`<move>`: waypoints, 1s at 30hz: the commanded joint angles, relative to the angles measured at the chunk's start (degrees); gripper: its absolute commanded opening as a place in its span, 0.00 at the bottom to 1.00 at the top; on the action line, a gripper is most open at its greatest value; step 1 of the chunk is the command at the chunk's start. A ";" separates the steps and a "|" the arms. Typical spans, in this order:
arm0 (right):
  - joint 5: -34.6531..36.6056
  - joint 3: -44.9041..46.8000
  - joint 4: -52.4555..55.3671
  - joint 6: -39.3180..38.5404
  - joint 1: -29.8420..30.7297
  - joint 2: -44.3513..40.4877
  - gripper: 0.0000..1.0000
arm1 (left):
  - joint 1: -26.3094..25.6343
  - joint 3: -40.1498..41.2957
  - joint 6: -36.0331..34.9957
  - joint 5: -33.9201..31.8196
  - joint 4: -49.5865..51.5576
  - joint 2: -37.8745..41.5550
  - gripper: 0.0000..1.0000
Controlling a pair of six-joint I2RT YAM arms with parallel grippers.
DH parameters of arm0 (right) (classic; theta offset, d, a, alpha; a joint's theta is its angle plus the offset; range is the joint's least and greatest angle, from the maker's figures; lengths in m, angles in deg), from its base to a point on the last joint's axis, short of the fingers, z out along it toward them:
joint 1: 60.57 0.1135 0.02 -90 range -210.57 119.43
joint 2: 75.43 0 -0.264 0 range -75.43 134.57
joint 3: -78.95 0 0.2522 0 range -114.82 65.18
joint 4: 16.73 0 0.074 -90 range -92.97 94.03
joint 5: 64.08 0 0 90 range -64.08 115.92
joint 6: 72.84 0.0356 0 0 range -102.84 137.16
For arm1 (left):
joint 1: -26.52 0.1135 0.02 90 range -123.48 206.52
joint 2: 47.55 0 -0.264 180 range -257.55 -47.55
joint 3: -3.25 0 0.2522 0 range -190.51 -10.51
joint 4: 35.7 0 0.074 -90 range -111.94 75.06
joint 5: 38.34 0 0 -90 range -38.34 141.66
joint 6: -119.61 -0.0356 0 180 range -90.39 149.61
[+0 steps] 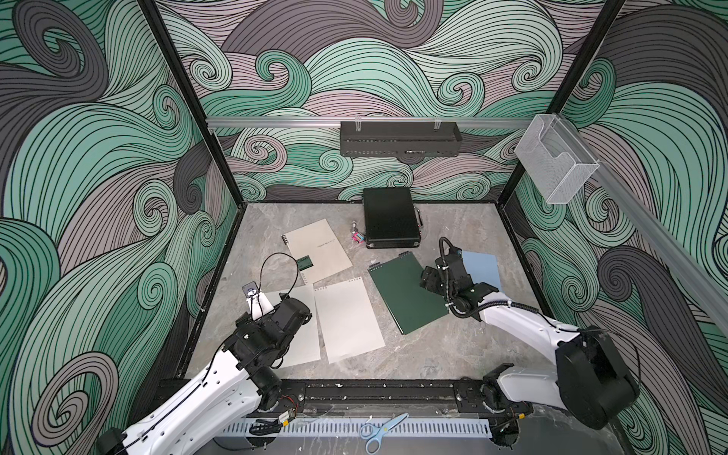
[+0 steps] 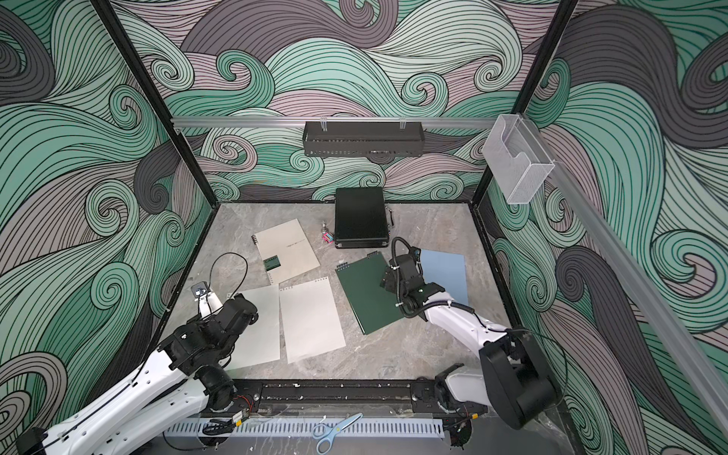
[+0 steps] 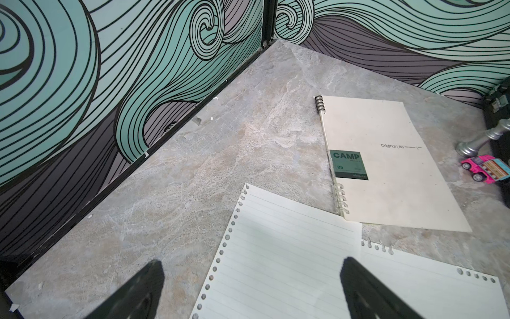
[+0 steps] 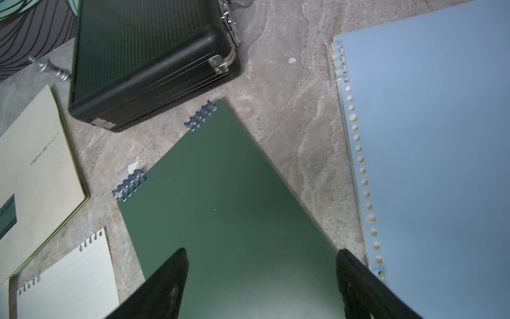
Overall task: Tear off pages from different notebooks
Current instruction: Move the notebook to the center of the board.
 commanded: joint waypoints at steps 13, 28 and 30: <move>-17.53 -0.88 -9.23 1.23 -4.57 16.14 0.79 | 0.29 -0.33 -1.66 0.41 -1.27 -0.65 0.98; -14.93 1.23 -10.80 7.51 4.06 13.42 0.76 | 0.27 -0.52 -1.05 0.24 -1.02 -1.25 0.98; -13.55 1.49 -10.13 7.96 4.80 12.17 0.76 | 0.22 -0.51 -1.07 0.14 -1.09 -1.21 0.98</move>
